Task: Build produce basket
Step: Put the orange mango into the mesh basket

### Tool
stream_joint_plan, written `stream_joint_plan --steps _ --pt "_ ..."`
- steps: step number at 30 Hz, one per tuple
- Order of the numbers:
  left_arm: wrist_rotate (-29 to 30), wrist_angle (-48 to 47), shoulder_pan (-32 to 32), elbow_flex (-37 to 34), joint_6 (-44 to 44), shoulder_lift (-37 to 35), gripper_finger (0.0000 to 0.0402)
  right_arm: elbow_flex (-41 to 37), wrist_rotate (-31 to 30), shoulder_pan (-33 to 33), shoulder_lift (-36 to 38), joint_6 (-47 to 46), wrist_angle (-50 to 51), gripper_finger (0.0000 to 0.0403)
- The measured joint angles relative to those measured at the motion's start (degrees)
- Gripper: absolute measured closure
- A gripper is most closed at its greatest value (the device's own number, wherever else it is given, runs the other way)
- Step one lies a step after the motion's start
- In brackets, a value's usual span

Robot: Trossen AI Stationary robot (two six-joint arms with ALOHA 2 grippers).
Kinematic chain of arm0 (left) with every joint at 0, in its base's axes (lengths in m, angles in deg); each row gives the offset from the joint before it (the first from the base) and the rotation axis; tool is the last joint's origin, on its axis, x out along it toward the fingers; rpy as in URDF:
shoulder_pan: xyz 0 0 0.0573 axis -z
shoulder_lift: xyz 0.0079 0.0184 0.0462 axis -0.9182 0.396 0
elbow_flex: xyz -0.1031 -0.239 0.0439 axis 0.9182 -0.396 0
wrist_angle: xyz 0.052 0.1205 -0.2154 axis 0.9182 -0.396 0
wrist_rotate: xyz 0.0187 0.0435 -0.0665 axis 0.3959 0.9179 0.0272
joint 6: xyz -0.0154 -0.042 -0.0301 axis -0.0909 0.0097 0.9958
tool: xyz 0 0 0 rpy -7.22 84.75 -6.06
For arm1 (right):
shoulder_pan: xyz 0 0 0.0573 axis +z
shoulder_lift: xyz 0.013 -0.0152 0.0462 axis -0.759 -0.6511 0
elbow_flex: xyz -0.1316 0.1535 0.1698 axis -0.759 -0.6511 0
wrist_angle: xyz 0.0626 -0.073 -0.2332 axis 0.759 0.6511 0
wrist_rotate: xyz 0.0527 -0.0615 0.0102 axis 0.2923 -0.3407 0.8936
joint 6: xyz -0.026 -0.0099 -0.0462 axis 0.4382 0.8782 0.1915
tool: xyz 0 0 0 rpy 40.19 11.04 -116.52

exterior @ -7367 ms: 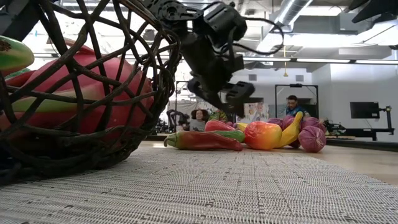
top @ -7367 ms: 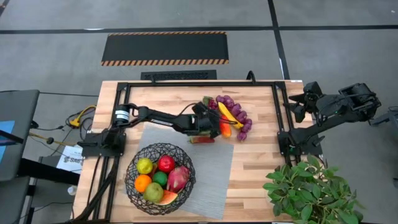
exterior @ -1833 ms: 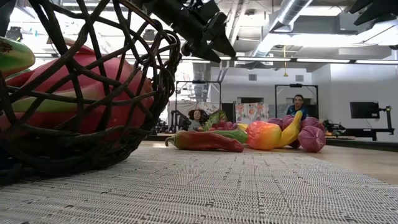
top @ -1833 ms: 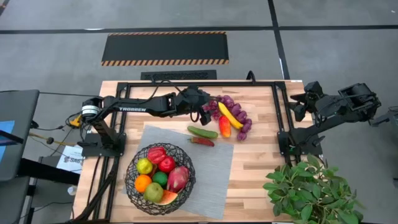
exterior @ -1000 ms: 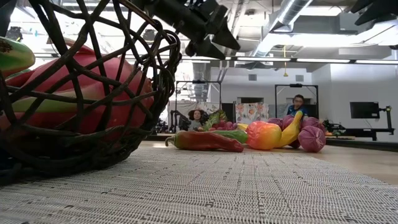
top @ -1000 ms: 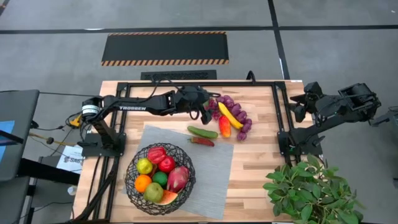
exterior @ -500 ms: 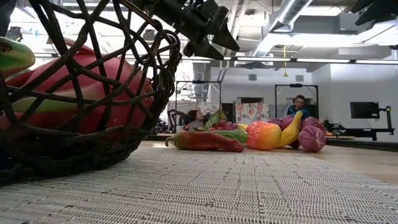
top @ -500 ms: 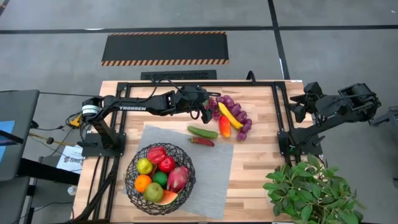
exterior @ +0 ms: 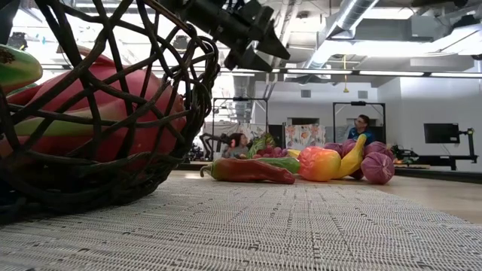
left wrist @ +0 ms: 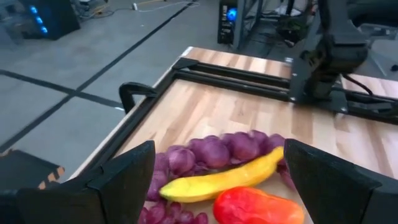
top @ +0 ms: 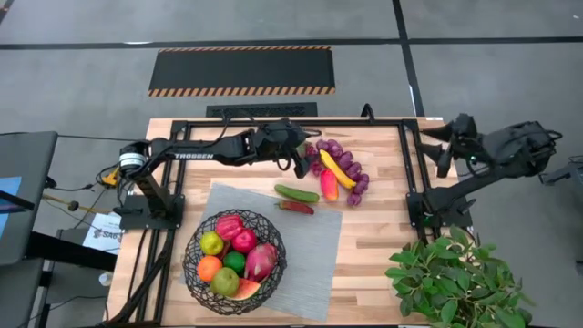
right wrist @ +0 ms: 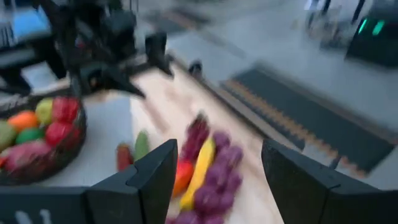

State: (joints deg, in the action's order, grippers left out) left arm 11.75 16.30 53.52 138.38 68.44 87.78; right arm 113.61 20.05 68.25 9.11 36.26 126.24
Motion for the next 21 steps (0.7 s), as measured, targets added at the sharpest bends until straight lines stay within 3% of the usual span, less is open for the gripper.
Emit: stream_joint_plan --steps 6,15,21 --pt "-3.3 1.5 -2.0 0.0 1.2 0.2 0.006 -14.4 1.5 3.5 12.2 3.3 -14.5 0.0148" --pt "-2.1 6.7 -4.7 0.0 1.3 3.3 0.006 -38.1 3.0 6.0 30.5 3.5 -38.5 0.0148" --pt "5.7 10.2 -5.5 0.6 1.5 11.5 0.006 -42.4 4.0 5.4 28.9 1.6 -42.7 0.0148"
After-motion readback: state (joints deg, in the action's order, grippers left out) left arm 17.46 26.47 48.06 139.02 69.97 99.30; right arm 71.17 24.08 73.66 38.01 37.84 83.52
